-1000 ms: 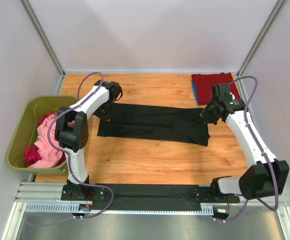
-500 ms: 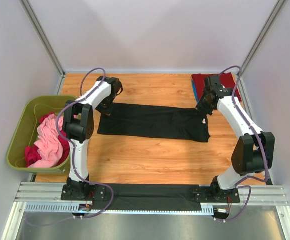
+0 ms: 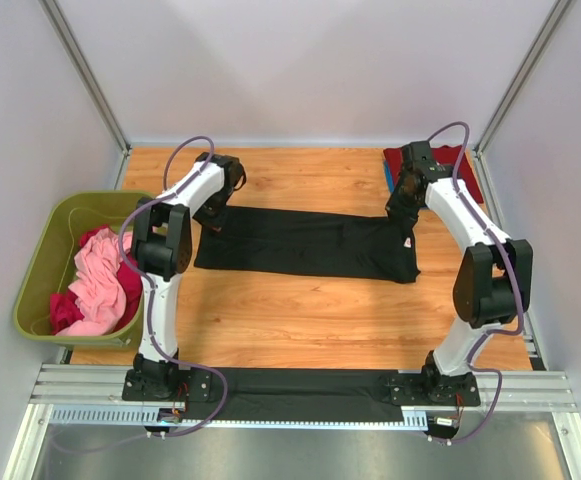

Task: Fold and stack the t-shirts
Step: Fold the tshirt

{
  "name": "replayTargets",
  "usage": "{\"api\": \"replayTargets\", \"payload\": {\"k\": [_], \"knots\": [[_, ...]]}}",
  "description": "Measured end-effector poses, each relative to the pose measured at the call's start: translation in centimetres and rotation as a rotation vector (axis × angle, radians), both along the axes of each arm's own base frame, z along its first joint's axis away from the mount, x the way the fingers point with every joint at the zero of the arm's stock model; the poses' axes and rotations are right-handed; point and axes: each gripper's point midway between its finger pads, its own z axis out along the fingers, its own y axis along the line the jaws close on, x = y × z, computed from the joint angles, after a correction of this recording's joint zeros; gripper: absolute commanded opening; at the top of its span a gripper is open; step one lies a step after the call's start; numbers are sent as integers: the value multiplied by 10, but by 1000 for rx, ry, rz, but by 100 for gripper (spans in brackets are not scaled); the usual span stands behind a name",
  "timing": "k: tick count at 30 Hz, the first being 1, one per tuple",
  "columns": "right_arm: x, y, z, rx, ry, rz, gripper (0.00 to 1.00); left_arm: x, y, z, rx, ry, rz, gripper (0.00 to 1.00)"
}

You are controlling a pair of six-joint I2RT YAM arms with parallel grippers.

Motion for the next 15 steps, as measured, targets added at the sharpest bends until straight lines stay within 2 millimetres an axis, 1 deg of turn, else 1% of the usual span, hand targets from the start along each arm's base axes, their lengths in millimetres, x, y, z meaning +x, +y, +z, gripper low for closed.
{"api": "replayTargets", "payload": {"k": [3,4,6,8,9,10,12,13,15], "knots": [[7,0,-5,-6,0,0,3,0,1,-1,1,3,0,0],[9,0,-8,-7,4,0,7,0,1,-1,1,6,-2,7],[14,0,-16,-10,13,0,11,2,2,-2,3,17,-18,15],[21,0,-22,-13,20,9,17,12,3,1,11,5,-40,26],[26,0,-23,-17,21,12,20,18,5,5,18,-13,-50,34],[31,-1,-23,-26,20,12,26,23,6,10,26,-29,-60,39],[43,-5,-14,-33,1,10,32,32,9,23,47,-69,-74,41],[47,-8,-6,-35,-14,7,35,37,10,30,55,-90,-83,41],[51,-14,12,-34,-43,-5,36,44,11,45,61,-126,-99,41]]}}
